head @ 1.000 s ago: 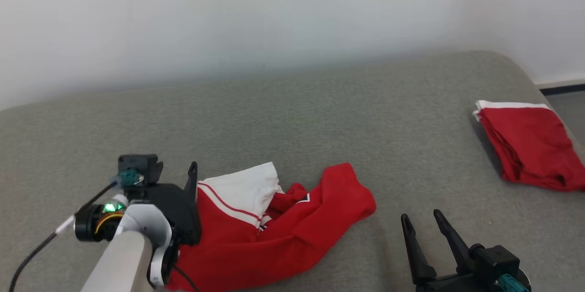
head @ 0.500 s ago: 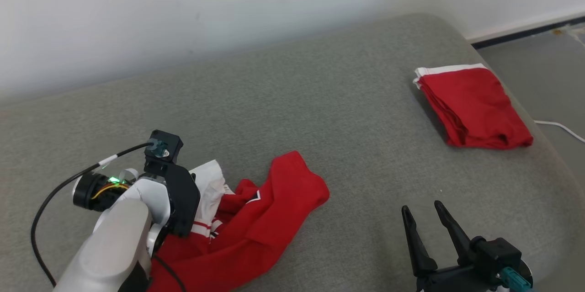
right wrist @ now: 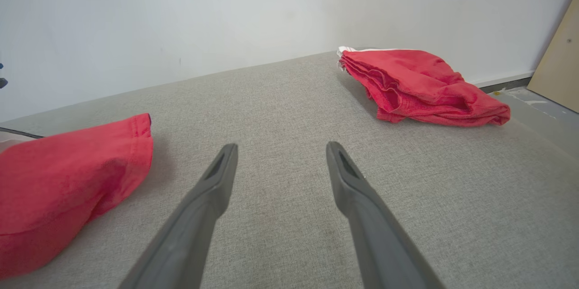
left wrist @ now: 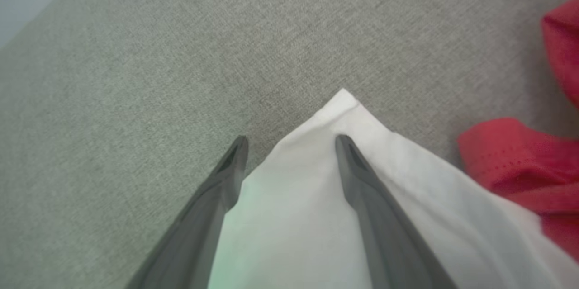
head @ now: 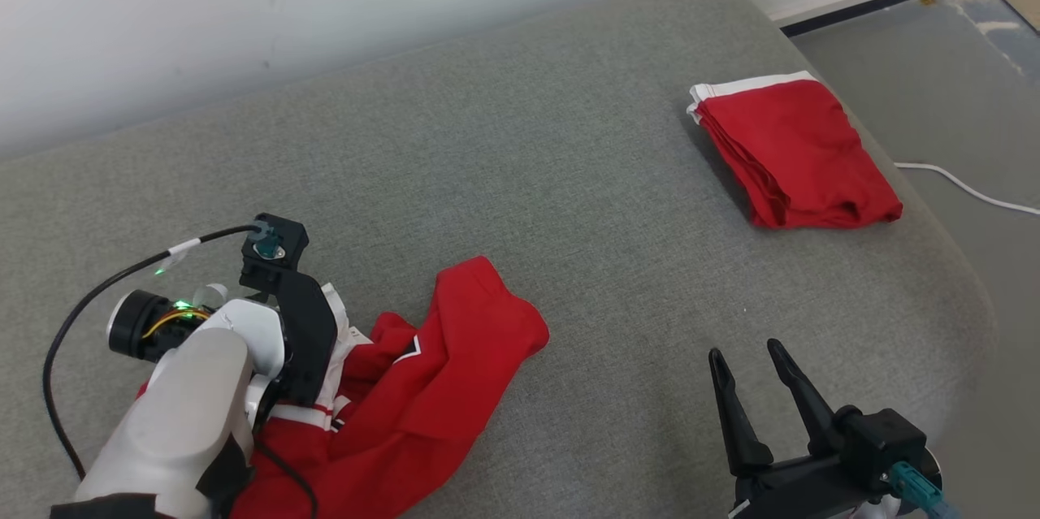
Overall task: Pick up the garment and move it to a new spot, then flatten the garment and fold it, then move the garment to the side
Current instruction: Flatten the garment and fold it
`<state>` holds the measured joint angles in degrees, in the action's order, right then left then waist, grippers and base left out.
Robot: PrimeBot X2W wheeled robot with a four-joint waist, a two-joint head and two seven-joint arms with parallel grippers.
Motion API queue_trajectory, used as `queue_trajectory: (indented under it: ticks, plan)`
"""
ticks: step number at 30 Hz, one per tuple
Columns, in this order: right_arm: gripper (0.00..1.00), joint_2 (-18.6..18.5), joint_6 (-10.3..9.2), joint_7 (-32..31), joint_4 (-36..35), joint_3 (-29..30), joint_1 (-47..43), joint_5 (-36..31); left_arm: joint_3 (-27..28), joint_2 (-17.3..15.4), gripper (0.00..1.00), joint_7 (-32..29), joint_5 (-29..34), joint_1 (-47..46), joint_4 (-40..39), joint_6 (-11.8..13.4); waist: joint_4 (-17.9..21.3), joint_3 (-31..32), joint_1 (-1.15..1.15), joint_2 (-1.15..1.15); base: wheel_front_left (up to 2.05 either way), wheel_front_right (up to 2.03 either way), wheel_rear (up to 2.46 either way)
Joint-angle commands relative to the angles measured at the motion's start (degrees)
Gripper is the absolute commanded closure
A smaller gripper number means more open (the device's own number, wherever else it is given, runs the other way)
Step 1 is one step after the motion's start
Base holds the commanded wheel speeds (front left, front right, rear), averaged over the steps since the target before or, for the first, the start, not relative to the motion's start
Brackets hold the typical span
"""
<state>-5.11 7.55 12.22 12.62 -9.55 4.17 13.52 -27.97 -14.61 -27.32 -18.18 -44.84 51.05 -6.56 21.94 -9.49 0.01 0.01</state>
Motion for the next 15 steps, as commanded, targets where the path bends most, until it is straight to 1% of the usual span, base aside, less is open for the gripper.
queue_trajectory:
  ticks: [1, 4, 5, 6, 7, 9, 12, 15]
  plan:
    - [0.0, 0.0, -0.15, 0.4, -0.1, 0.0, 0.5, -0.2, 0.0, 0.0, 0.0, -0.4, -0.7, -0.3, 0.8, -0.3, 0.7, -0.8, -0.01, -0.01, 0.0, 0.0, 0.0]
    - [0.0, -0.1, -0.15, 0.5, -0.2, 0.3, 0.5, -0.3, -0.5, 0.4, 0.0, -2.1, -1.5, -0.3, 2.5, -0.6, 1.0, -1.5, -0.01, -0.01, 0.0, 0.0, 0.0]
    - [0.0, -0.1, -0.15, 0.5, -0.2, 0.5, 0.6, -0.4, -0.8, 0.7, 0.33, -3.0, -1.9, 0.0, 3.1, -0.5, 0.9, -1.6, -0.01, -0.01, 0.0, 0.0, 0.0]
    - [0.0, -0.1, -0.15, 0.6, -0.1, 0.6, 0.5, -0.4, -1.0, 1.2, 0.91, -4.2, -2.5, 0.3, 3.7, -0.6, 0.9, -1.7, -0.01, -0.01, 0.0, 0.0, 0.0]
    - [0.0, -0.1, -0.15, 0.6, -0.1, 0.8, 0.5, -0.4, -1.3, 1.6, 1.0, -5.1, -3.0, 0.6, 4.1, -0.8, 0.7, -1.7, -0.01, -0.01, 0.0, 0.0, 0.0]
    - [0.0, -0.1, -0.15, 0.6, -0.1, 1.3, 0.2, -0.6, -1.5, 1.7, 1.0, -5.0, -4.1, 0.6, 3.8, -0.9, 0.2, -1.5, -0.01, -0.01, 0.0, 0.0, 0.0]
    - [0.0, 0.1, -0.15, 0.7, -0.2, 1.6, 0.1, -0.6, -0.9, 1.3, 1.0, -1.5, -4.5, -0.2, 2.2, -0.6, -1.0, -1.1, -0.01, -0.01, 0.0, 0.0, 0.0]
    - [0.0, 0.1, -0.15, 0.6, -0.3, 1.8, -0.2, -0.6, 1.2, 1.5, 1.0, 4.3, -5.0, -0.6, 0.5, 2.0, -3.0, -0.5, -0.01, -0.01, 0.0, 0.0, 0.0]
